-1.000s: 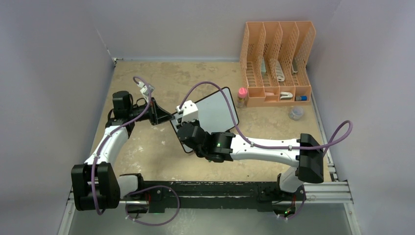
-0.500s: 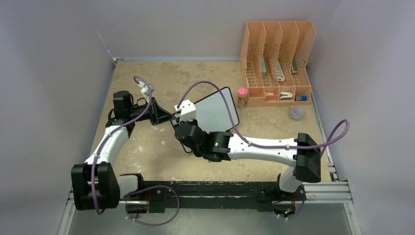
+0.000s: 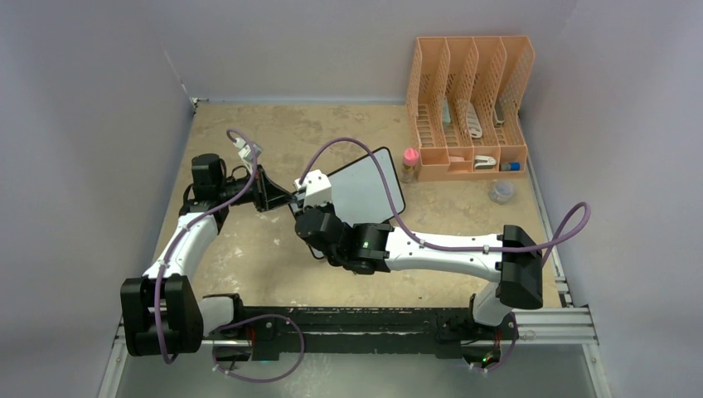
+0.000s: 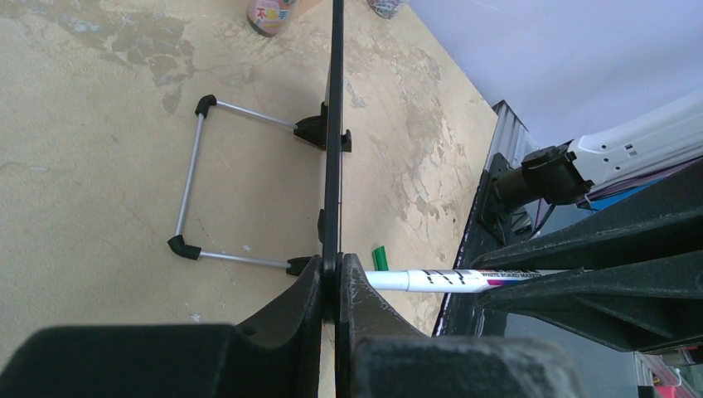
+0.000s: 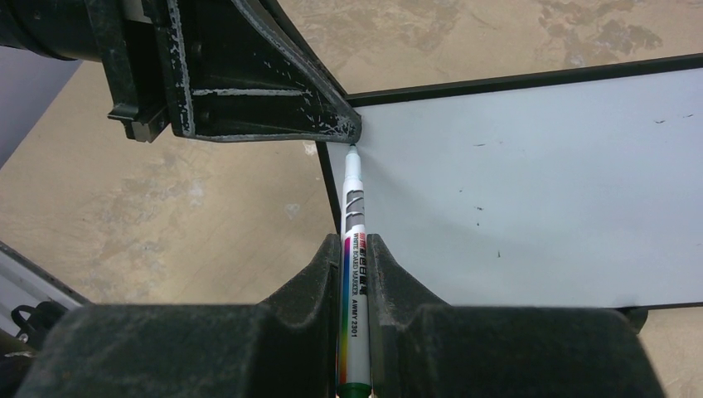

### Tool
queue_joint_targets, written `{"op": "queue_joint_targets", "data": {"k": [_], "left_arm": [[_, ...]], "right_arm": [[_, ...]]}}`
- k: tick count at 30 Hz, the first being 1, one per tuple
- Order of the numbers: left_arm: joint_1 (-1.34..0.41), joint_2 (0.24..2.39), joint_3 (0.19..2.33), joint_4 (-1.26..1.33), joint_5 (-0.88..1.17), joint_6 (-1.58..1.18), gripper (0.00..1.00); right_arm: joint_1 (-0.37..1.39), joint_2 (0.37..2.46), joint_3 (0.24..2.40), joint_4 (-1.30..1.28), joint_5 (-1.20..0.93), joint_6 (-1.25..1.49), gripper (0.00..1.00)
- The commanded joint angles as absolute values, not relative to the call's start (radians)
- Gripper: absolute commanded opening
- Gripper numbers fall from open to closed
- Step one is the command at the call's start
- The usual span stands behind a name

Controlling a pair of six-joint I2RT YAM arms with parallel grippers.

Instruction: Write a sentence on the whiteboard

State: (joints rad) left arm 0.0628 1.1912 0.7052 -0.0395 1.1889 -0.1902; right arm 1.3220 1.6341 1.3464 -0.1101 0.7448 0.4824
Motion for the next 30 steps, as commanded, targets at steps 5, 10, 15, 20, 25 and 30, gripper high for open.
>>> {"op": "queue_joint_targets", "data": {"k": [5, 10, 15, 20, 25, 30], "left_arm": [[0.050, 1.195, 0.737, -0.041, 1.196, -0.171, 0.00], [0.047, 1.193, 0.735, -0.041, 1.196, -0.170, 0.00], [0.047, 1.193, 0.735, -0.042, 1.197, -0.170, 0.00], [0.045, 1.192, 0.735, -0.044, 1.198, -0.170, 0.00], [0.045, 1.193, 0.735, -0.044, 1.197, -0.170, 0.00], [0.044, 1.196, 0.735, -0.043, 1.192, -0.170, 0.00]], "right_arm": [[1.325, 1.637, 1.399, -0.136, 0.798, 0.512, 0.00], [1.325, 1.634, 1.397, -0.152, 0.822, 0.521, 0.00], [1.324, 1.632, 1.397, -0.160, 0.838, 0.528, 0.00], [1.324, 1.632, 1.397, -0.175, 0.862, 0.542, 0.00], [1.324, 1.631, 1.399, -0.193, 0.885, 0.563, 0.00], [1.326, 1.610, 1.388, -0.153, 0.881, 0.523, 0.00]]}}
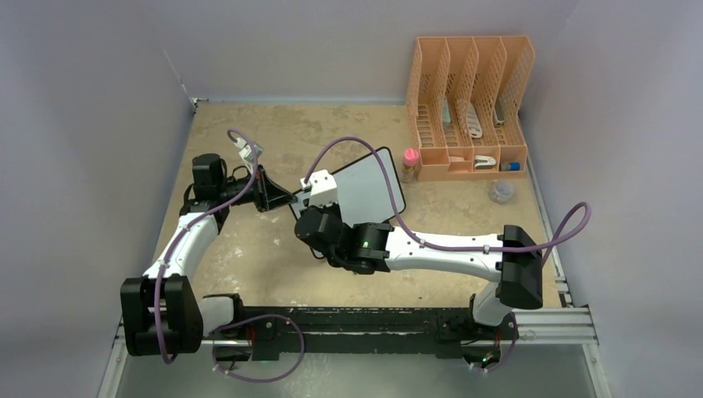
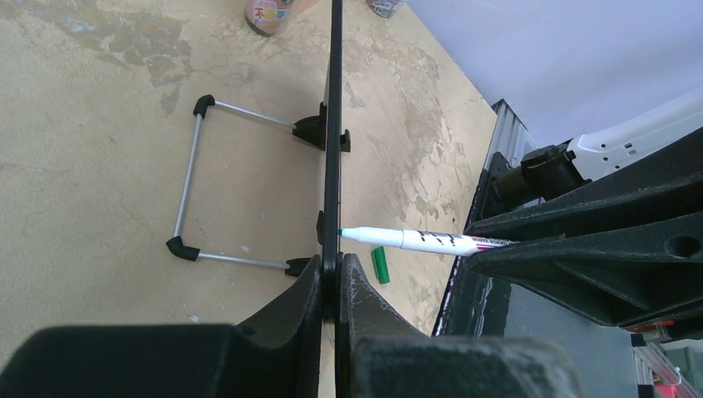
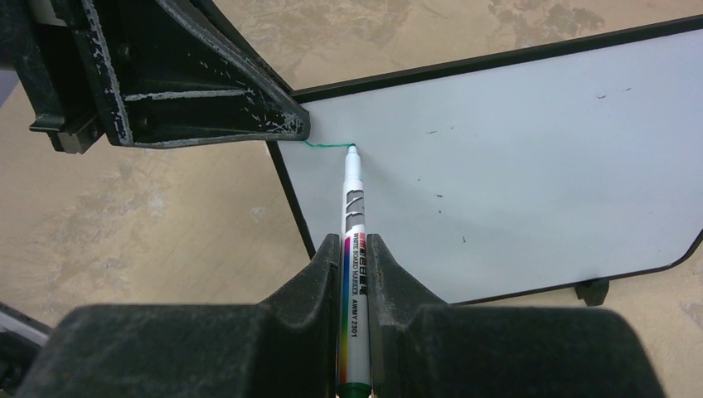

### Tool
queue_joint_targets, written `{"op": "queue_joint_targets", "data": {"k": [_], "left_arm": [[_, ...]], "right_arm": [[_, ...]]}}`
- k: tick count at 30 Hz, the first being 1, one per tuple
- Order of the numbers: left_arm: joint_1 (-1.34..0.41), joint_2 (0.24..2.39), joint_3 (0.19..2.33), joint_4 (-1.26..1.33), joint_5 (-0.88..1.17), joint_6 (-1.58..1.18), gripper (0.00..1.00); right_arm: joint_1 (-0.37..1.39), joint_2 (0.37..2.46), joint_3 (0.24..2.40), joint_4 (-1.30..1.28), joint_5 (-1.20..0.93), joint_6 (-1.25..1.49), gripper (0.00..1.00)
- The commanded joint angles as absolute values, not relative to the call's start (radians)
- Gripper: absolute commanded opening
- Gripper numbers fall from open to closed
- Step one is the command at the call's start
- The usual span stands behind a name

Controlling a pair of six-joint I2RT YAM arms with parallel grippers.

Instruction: Write a sentence on the whiteboard

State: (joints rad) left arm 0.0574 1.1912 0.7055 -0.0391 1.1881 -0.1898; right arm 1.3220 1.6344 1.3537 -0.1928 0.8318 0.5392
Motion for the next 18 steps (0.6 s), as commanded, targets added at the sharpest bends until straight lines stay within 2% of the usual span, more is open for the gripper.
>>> {"op": "queue_joint_targets", "data": {"k": [1, 4, 18], "left_arm": [[0.044, 1.196, 0.737, -0.044, 1.190, -0.169, 0.00], [0.044, 1.197, 0.736, -0.044, 1.189, -0.167, 0.00], [0.044, 1.202, 0.738, -0.049, 1.186, -0.164, 0.00]], "right_arm": [[1.326, 1.598, 1.377, -0.136, 0.859, 0.512, 0.00], [1.327, 1.559, 1.334, -0.048, 0.799, 0.446, 0.00], [1.339, 1.594, 1.348, -0.116, 0.749, 0.475, 0.00]]}}
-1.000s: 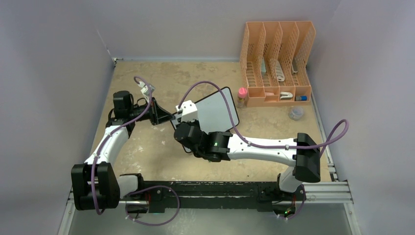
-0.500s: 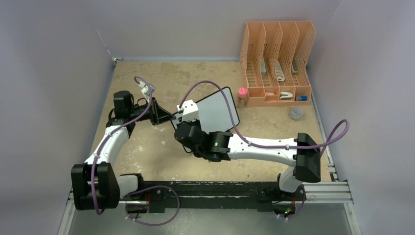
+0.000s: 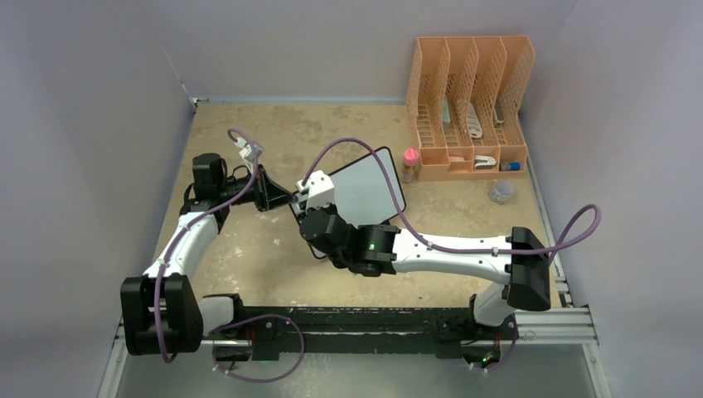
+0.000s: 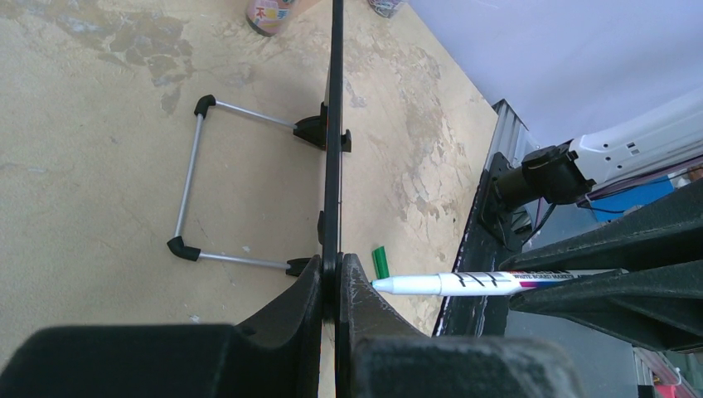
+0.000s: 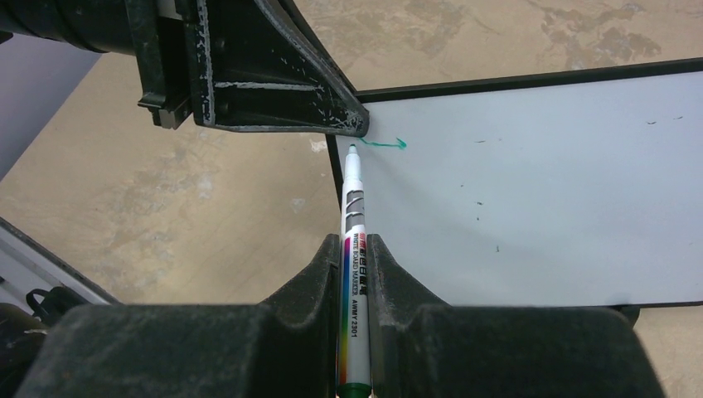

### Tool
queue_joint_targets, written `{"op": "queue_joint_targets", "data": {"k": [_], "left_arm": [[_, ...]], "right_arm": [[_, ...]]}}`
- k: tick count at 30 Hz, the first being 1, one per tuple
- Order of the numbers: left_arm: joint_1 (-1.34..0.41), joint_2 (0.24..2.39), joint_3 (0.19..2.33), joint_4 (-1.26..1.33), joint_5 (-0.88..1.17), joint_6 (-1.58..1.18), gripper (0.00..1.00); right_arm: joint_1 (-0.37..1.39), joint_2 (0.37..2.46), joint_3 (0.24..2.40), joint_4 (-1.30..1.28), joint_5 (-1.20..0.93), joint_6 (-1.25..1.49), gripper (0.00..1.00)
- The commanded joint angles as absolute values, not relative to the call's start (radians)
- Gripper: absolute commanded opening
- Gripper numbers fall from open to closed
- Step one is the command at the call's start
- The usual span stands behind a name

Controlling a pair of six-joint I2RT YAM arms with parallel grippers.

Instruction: Write a sentence on the whiteboard

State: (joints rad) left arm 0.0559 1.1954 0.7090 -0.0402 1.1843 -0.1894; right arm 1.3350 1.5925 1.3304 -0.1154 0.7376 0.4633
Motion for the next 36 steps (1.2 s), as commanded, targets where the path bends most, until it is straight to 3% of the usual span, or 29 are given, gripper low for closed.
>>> {"op": "queue_joint_targets", "data": {"k": [1, 36], "left_arm": [[0.044, 1.203, 0.738, -0.049, 1.186, -0.164, 0.00], [0.039, 1.208, 0.738, -0.051, 1.189, -0.163, 0.00]], "right_arm": [[1.340, 1.597, 1.351, -0.126, 0.755, 0.487, 0.00], [1.339, 1.624, 1.394, -0.102, 0.809, 0.493, 0.00]]}}
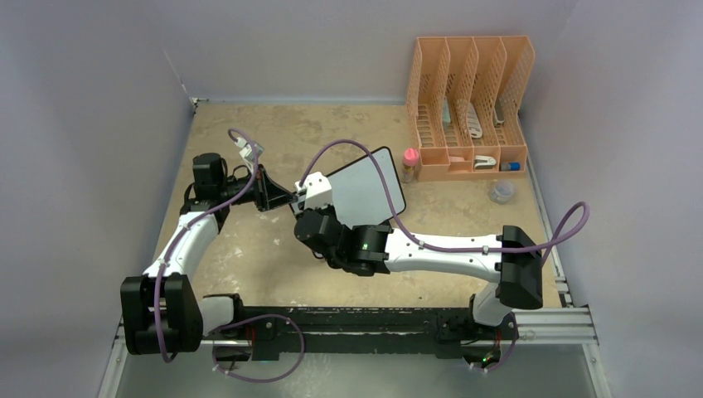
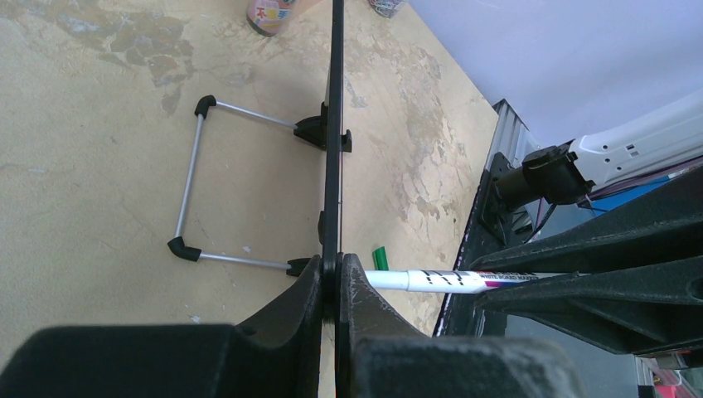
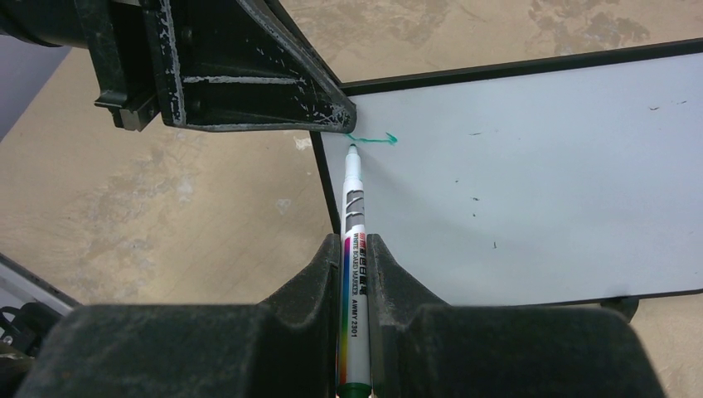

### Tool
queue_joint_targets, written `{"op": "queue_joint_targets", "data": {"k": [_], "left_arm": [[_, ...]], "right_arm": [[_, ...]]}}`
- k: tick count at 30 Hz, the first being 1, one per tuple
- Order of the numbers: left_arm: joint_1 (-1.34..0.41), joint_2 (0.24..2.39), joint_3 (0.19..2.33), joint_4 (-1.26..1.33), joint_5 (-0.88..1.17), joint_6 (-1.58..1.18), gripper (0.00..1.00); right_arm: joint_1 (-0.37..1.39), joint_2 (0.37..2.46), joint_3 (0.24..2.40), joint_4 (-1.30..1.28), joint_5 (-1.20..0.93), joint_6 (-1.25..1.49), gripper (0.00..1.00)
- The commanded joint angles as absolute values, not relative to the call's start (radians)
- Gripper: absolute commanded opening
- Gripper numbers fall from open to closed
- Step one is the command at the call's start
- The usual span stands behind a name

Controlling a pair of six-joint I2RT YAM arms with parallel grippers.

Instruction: Write a sentence on the whiteboard

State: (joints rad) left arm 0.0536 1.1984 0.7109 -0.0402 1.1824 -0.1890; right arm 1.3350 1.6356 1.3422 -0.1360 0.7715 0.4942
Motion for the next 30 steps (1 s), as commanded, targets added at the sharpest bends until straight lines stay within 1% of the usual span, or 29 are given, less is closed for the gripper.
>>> {"op": "queue_joint_targets", "data": {"k": [1, 30], "left_arm": [[0.040, 1.207, 0.738, -0.051, 1.188, -0.163, 0.00], [0.036, 1.201, 0.738, -0.051, 1.190, -0.161, 0.00]], "right_arm": [[1.339, 1.625, 1.394, -0.100, 0.807, 0.492, 0.00], [1.339, 1.666, 1.402, -0.168, 0.814, 0.525, 0.00]]}}
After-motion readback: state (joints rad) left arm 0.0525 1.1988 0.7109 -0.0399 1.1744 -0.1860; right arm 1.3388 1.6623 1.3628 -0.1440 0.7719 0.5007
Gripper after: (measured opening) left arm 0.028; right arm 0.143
